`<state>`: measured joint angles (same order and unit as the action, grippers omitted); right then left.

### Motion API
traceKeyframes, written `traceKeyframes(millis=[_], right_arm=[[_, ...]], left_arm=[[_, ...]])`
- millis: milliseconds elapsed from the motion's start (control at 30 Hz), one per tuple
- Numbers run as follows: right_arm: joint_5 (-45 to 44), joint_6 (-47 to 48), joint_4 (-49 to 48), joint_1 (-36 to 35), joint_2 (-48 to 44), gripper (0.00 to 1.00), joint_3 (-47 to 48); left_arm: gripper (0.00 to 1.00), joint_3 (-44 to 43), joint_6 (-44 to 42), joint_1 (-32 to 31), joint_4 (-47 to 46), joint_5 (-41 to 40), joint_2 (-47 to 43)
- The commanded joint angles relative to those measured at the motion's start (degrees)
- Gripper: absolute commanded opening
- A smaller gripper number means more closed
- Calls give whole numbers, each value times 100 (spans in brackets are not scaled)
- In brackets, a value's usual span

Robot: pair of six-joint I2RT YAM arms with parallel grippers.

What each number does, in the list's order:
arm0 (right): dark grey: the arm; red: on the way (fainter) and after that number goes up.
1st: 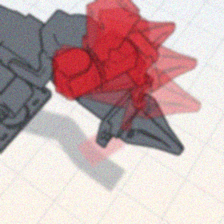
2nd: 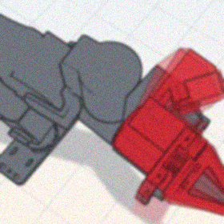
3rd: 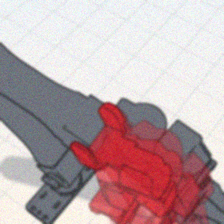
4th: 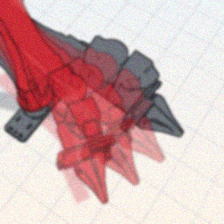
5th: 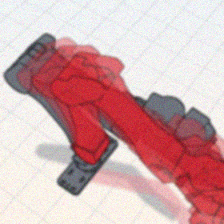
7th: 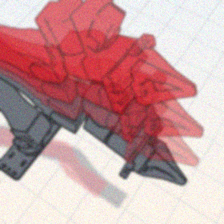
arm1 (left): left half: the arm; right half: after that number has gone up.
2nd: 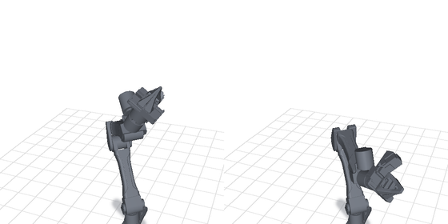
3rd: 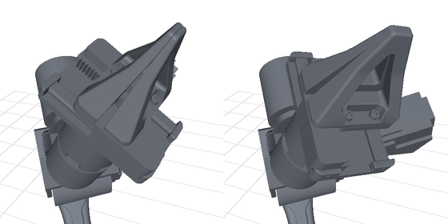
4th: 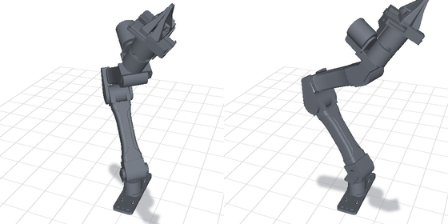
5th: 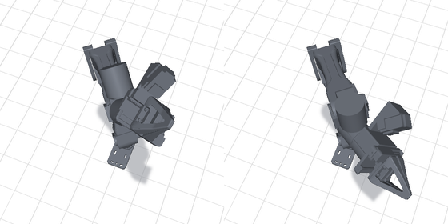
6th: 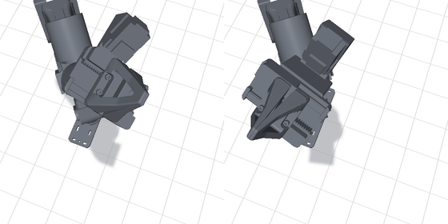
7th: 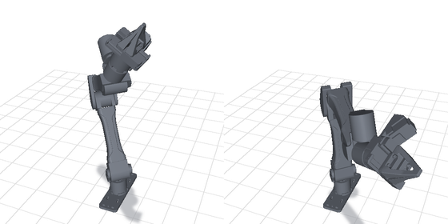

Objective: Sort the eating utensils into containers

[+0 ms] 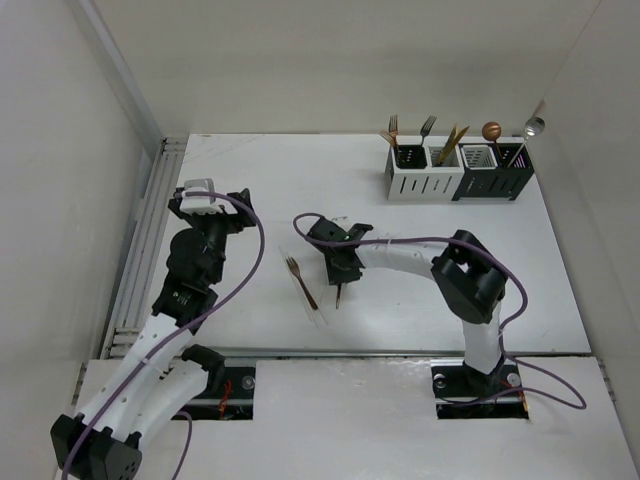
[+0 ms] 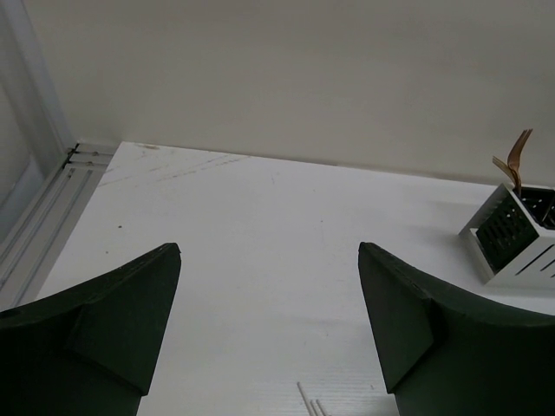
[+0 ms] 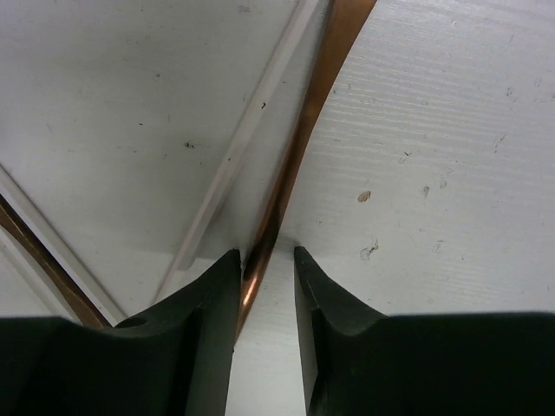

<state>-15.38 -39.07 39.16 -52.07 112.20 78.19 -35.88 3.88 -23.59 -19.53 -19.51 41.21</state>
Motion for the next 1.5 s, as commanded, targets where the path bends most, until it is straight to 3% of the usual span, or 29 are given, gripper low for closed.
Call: traceKeyframes(millis=[0, 133, 167, 200, 433, 667, 900, 1133, 1467], right_arm=[[-18, 110, 110, 57, 373, 35, -138], [35, 110, -5, 179, 373, 16, -313], [96, 110, -5, 258, 373, 1, -374], [96, 110, -5, 259, 373, 0, -427], [-193, 337, -197, 655, -425, 0, -534], [-334, 2077, -987, 655, -1418, 0, 398], [-185, 3377, -2578, 1497, -2333, 0, 724], [517, 4459, -4055, 2885, -2081, 0, 847], [1212, 4645, -5346, 4416, -1324, 0, 1058]], left_arm=[[81, 37, -72, 30, -261, -44, -140], [81, 90, -72, 83, -315, -44, -140], [81, 90, -72, 83, -315, -44, -140], [81, 90, -72, 144, -315, 25, -79], [81, 37, -19, 259, -315, 202, 27], [81, -227, 104, 742, -139, 667, 247], [79, -630, 52, 1190, -244, 1106, 756], [76, -947, -80, 1454, -297, 1379, 1309], [75, -1641, -370, 1454, -350, 1494, 2180]])
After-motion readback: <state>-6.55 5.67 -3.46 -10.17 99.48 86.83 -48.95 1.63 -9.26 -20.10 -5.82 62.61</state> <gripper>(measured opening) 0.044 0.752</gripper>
